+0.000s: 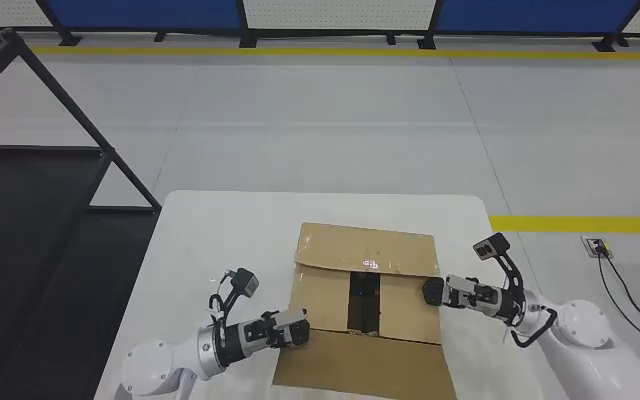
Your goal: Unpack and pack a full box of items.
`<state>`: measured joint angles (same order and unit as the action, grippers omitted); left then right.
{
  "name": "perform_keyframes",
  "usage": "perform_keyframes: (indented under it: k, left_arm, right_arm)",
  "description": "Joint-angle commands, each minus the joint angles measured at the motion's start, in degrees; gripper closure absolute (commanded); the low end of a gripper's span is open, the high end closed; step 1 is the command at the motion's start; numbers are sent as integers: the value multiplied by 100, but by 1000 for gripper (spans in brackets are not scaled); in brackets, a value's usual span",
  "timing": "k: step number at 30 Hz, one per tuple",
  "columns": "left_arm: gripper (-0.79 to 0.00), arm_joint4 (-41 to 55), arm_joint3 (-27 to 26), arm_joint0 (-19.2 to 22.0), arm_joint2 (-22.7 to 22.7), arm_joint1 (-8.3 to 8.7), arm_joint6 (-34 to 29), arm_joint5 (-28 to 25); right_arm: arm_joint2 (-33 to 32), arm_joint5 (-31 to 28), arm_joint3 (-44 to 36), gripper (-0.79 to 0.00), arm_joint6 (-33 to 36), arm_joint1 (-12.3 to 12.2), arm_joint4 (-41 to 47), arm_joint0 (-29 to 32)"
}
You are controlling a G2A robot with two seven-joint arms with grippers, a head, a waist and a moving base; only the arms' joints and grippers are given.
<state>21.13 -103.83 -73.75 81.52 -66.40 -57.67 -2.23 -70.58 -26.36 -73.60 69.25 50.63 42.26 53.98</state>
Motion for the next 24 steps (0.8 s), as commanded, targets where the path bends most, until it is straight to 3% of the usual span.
perform_keyframes:
  k: [1,15,24]
  left_arm:
    - [-785,162,-12,-37,78,7,69,-43]
    - [-785,1101,-160,-427,738,74,176,-511]
    - [-785,1335,-185,-631,929,108,139,-697]
  right_arm:
    - [21,18,0,-785,-9,18,-13,-46]
    - [-39,-238,-125,-785,-465,153,244,-288]
    - [191,-24,-54,-785,-1283,304,-230,-870]
